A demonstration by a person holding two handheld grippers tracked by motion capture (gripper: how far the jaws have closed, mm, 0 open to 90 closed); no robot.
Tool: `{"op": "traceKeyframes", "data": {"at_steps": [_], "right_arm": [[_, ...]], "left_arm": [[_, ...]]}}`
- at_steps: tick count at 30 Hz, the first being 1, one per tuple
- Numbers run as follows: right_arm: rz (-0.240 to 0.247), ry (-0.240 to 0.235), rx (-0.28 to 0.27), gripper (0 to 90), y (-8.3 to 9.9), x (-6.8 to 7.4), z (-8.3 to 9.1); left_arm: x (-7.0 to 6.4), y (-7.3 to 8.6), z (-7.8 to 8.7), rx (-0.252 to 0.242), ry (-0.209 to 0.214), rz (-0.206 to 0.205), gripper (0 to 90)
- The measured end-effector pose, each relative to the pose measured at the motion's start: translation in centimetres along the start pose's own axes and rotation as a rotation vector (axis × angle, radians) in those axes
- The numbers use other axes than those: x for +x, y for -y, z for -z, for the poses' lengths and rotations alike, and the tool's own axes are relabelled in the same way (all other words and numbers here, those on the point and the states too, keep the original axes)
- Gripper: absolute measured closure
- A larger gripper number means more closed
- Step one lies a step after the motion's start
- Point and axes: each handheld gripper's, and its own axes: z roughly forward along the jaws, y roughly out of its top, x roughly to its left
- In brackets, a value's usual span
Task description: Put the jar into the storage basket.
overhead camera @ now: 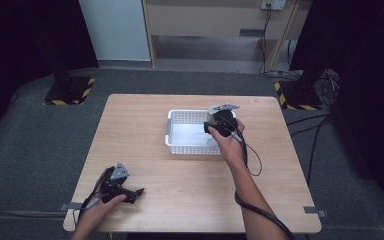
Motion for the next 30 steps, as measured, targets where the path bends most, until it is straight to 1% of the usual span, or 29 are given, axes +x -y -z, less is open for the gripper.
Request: {"op": "traceKeyframes", "data": {"at_steps": [9,18,22,26,30], "right_arm": [[-0.007,0.0,-0.002,31.1,0.13,-0.02,-0.05],[-0.014,-0.01,0.002,30.7,0.29,-0.23,0.09],[-0.007,-0.011,0.001,30.5,0.35,-0.21,0.12],[-0.011,-0.011,0.004,30.1,0.37,-0.27,0.17],[0.005,-0.01,0.004,29.7,0.35,-0.18,0.24]], "left_arm": [[0.0,0.0,0.0,0.0,0.0,0.0,0.0],[0.0,0.0,0.0,0.0,0.0,0.0,0.0],[0.0,0.0,0.0,0.0,0.0,0.0,0.0],[0.0,0.0,0.0,0.0,0.0,0.0,0.0],[0.0,0.0,0.0,0.0,0.0,0.0,0.0]]}}
